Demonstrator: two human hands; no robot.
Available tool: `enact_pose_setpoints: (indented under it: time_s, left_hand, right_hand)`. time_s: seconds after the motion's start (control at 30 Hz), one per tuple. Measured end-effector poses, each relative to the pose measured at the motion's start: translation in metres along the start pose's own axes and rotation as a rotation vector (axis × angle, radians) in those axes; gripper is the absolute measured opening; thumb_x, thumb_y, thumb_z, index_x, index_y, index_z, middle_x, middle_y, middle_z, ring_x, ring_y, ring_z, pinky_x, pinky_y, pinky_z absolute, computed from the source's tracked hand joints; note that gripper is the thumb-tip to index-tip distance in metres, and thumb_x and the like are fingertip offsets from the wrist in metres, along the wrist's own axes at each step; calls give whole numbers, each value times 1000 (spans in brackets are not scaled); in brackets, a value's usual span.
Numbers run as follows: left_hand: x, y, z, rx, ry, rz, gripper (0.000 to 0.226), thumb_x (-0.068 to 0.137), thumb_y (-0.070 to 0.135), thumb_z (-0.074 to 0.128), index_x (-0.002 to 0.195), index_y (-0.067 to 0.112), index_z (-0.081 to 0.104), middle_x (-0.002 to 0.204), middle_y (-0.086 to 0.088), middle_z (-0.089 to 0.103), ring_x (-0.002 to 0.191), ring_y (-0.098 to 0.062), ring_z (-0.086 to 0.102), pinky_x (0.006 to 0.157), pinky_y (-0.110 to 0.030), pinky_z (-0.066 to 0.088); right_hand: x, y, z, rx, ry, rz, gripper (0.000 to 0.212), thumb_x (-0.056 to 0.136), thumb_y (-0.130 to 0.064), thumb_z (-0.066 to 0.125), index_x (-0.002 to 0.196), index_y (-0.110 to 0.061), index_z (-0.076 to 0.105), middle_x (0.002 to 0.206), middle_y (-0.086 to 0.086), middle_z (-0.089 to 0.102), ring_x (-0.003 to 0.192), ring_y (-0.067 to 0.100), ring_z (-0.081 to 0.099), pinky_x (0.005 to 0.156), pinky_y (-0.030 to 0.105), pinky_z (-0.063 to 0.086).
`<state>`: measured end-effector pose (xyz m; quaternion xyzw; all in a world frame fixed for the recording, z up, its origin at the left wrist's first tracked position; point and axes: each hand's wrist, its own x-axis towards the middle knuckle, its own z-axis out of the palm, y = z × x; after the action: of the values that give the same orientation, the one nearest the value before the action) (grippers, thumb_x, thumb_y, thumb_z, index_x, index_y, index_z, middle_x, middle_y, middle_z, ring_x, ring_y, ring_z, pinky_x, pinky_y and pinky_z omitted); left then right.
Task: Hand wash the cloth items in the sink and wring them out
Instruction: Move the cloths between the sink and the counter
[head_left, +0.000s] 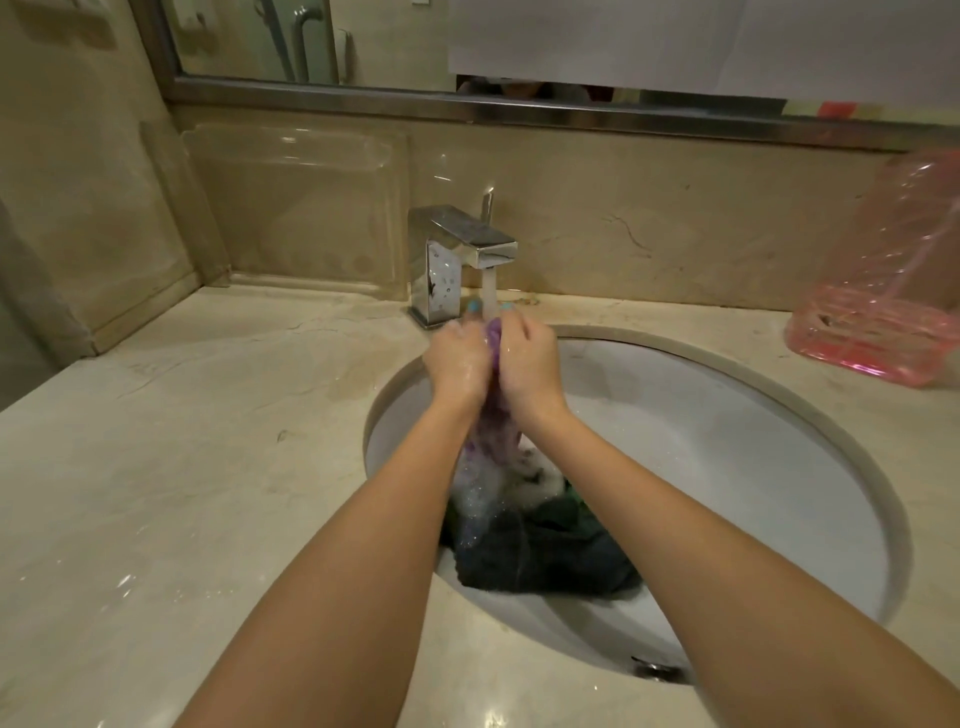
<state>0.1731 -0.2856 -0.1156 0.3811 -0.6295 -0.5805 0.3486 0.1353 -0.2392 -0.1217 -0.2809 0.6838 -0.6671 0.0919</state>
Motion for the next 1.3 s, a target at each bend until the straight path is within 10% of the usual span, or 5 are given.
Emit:
enact_pose_setpoints:
  time_s: [0.27, 0.53, 0.67, 1.07, 1.3]
  left_hand:
    - [-20, 9, 12, -62, -164, -63, 42, 104, 34, 41, 72, 15, 61, 75, -7, 64, 76, -22, 62, 81, -37, 53]
    - [-2, 1, -5, -156, -65, -58, 30, 100, 20, 47, 73, 12, 58, 70, -7, 60, 73, -23, 59, 65, -30, 49]
    - [-8, 5, 6, -226, -159, -20, 40, 103, 37, 43, 79, 12, 65, 94, -21, 71, 94, -34, 68, 90, -43, 55]
    - [15, -5, -7, -464, 23, -10, 25, 102, 32, 43, 91, 20, 61, 105, -12, 66, 109, -31, 63, 102, -47, 47]
    - [13, -5, -14, -237, -92, -29, 20, 95, 25, 54, 85, 8, 59, 81, -10, 63, 78, -24, 62, 70, -30, 50]
  right_hand:
    - [23, 2, -23, -509, -2, -33, 42, 100, -8, 40, 58, -16, 39, 59, -3, 42, 52, 9, 36, 47, 21, 28]
    - [-5, -13, -6, -210, -66, -186, 42, 98, -14, 42, 56, -15, 47, 57, -1, 48, 57, 13, 41, 57, 32, 32]
    - [27, 2, -21, -519, 33, -86, 34, 103, -16, 35, 83, -3, 58, 80, 9, 55, 73, 23, 47, 64, 32, 32]
    - [29, 40, -48, 44, -707, 422, 57, 95, -64, 38, 135, -26, 52, 129, 8, 61, 121, 29, 56, 98, 52, 47]
    - [36, 16, -46, 237, -359, 302, 33, 101, -30, 47, 123, -7, 55, 97, 12, 70, 82, 25, 69, 77, 38, 54]
